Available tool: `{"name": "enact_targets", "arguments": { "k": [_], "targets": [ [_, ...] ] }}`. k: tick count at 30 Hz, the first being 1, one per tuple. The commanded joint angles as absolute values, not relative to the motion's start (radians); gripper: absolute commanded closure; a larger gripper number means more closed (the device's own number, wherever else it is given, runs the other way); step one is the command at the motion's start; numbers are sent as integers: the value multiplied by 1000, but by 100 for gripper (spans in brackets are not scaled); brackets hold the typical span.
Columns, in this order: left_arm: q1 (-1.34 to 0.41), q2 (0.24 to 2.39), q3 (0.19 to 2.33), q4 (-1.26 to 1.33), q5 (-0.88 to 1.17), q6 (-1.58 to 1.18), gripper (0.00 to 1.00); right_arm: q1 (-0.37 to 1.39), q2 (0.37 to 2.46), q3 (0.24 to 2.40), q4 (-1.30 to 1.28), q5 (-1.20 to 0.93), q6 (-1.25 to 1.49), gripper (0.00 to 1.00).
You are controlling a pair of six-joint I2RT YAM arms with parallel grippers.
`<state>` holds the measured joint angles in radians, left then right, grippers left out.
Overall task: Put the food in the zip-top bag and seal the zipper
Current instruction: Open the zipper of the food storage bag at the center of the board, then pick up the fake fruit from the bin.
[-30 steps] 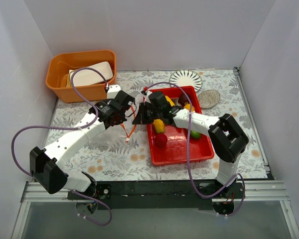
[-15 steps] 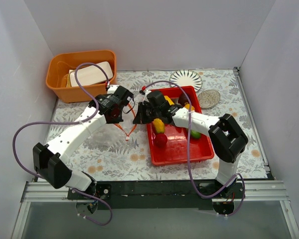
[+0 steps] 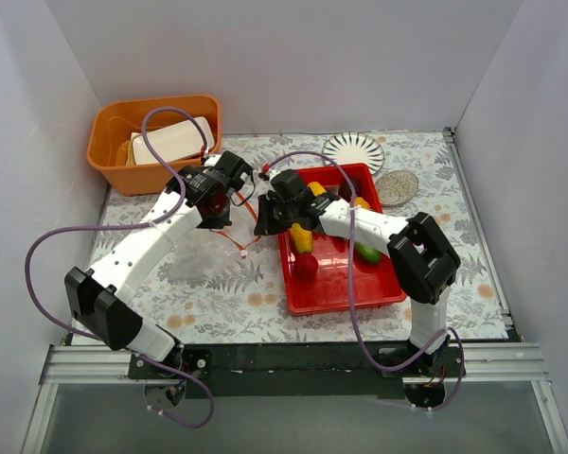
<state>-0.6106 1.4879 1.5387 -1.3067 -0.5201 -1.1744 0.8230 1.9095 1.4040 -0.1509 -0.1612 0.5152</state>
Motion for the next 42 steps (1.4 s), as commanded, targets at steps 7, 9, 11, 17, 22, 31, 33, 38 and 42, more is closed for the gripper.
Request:
{"name": "enact_targets", "arguments": {
  "k": [7, 9, 11, 17, 22, 31, 33, 38, 42],
  "targets": [
    [-604, 1451, 1418, -1186, -508, -1174, 100, 795, 1668, 1316, -29, -183, 420, 46],
    [-604, 1450, 1387, -1163, -502, -1178, 100, 767, 1611, 1286, -58, -149, 391, 39],
    [-604, 1447, 1375, -1140, -494, -1178, 100, 741, 1557, 1234, -74, -77, 376, 36],
    [-604, 1430, 1342, -1085, -471, -1169, 100, 621, 1590, 1210, -201, 54, 328, 35],
    [-604, 1433, 1338, -1066, -449, -1163, 100, 568, 1684, 1242, -219, 49, 308, 37],
    [-604, 1420, 1322, -1049, -431, -1158, 100, 558, 1844, 1331, -251, 71, 304, 39],
    [-604, 1419, 1321, -1045, -428, -1157, 100, 557, 1873, 1348, -250, 75, 305, 39],
    [-604, 1422, 1321, -1037, -416, -1157, 100, 557, 1951, 1402, -244, 77, 295, 37],
    [-604, 1422, 1319, -1035, -417, -1155, 100, 558, 2013, 1443, -301, 77, 282, 35]
  ]
}}
